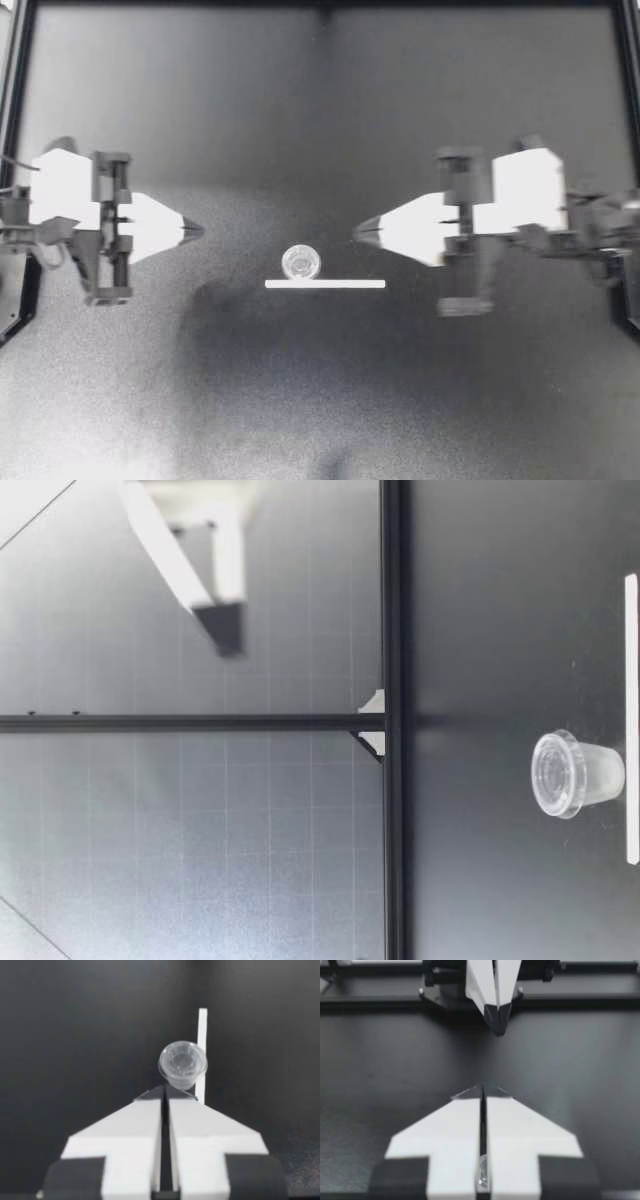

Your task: Pick up the plastic cup and open its lid.

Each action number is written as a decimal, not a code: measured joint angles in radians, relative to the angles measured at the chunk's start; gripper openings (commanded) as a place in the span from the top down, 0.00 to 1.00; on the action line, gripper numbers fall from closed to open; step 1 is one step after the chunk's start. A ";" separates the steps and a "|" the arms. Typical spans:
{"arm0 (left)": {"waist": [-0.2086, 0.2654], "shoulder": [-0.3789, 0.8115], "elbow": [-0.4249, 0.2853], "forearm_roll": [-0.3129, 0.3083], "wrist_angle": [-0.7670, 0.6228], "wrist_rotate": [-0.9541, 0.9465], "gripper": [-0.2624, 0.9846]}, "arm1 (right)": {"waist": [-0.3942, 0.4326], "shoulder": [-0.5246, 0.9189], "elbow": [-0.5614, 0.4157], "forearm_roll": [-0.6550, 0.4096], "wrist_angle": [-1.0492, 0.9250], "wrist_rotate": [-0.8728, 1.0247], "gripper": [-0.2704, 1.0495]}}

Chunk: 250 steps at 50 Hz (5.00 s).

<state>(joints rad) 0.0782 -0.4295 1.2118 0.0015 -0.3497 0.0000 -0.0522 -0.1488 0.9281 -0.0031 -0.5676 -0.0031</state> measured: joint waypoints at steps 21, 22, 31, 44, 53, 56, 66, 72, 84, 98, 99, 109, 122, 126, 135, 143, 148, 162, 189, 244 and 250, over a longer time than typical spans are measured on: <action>0.000 0.250 -0.071 0.000 -0.005 0.009 0.35 | -0.003 0.186 -0.137 0.000 0.152 0.006 0.94; 0.002 0.265 -0.075 0.000 -0.008 0.012 0.35 | -0.003 0.190 -0.140 0.000 0.158 0.006 0.94; -0.002 0.411 -0.129 0.021 -0.064 0.014 0.36 | -0.003 0.227 -0.169 0.005 0.204 0.009 0.94; -0.021 0.538 -0.195 0.026 -0.146 0.014 0.36 | -0.003 0.265 -0.187 0.014 0.262 0.012 0.94; -0.021 0.574 -0.221 0.026 -0.167 0.015 0.36 | -0.003 0.314 -0.219 0.014 0.276 0.012 0.94; -0.021 0.588 -0.230 0.026 -0.172 0.015 0.36 | -0.003 0.327 -0.230 0.015 0.281 0.012 0.94; -0.021 0.634 -0.256 0.026 -0.189 0.015 0.36 | -0.012 0.342 -0.238 0.014 0.298 0.012 0.94; -0.021 0.647 -0.273 0.026 -0.192 0.015 0.36 | -0.014 0.354 -0.239 0.015 0.302 0.012 0.94; -0.021 0.681 -0.301 0.026 -0.192 0.015 0.36 | -0.017 0.377 -0.239 0.015 0.304 0.012 0.94; -0.023 0.707 -0.321 0.026 -0.196 0.015 0.36 | -0.018 0.391 -0.241 0.015 0.314 0.012 0.94; -0.023 0.707 -0.321 0.026 -0.196 0.015 0.36 | -0.020 0.393 -0.241 0.015 0.318 0.012 0.94; -0.025 0.707 -0.321 0.028 -0.196 0.015 0.36 | -0.026 0.408 -0.239 0.015 0.357 0.014 0.94; -0.026 0.709 -0.321 0.026 -0.193 0.014 0.37 | -0.026 0.411 -0.241 0.017 0.362 0.014 0.94; -0.028 0.709 -0.322 0.026 -0.193 0.014 0.37 | -0.026 0.410 -0.245 0.017 0.360 0.014 0.94; -0.028 0.707 -0.324 0.028 -0.192 0.006 0.37 | -0.026 0.425 -0.282 0.017 0.360 0.014 0.94; -0.028 0.709 -0.325 0.026 -0.190 0.003 0.37 | -0.025 0.443 -0.296 0.017 0.364 0.014 0.94; -0.029 0.707 -0.325 0.026 -0.187 0.003 0.37 | -0.023 0.443 -0.298 0.017 0.364 0.014 0.94; -0.029 0.707 -0.333 0.026 -0.176 -0.002 0.56 | -0.021 0.445 -0.298 0.017 0.368 0.014 0.94; -0.041 0.666 -0.313 0.025 -0.245 -0.003 0.64 | -0.012 0.153 -0.176 0.008 0.295 -0.006 0.94; -0.049 0.540 -0.310 -0.021 -0.747 -0.222 0.64 | 0.003 -0.081 0.063 -0.061 -0.086 -0.833 0.40; -0.049 0.531 -0.310 -0.017 -0.750 -0.238 0.64 | -0.003 -0.040 0.054 -0.058 -0.091 -0.887 0.40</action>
<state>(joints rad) 0.0291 0.1012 0.9020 -0.0153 -1.0999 -0.2378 -0.0552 -0.1887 0.9817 -0.0614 -0.6581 -0.8897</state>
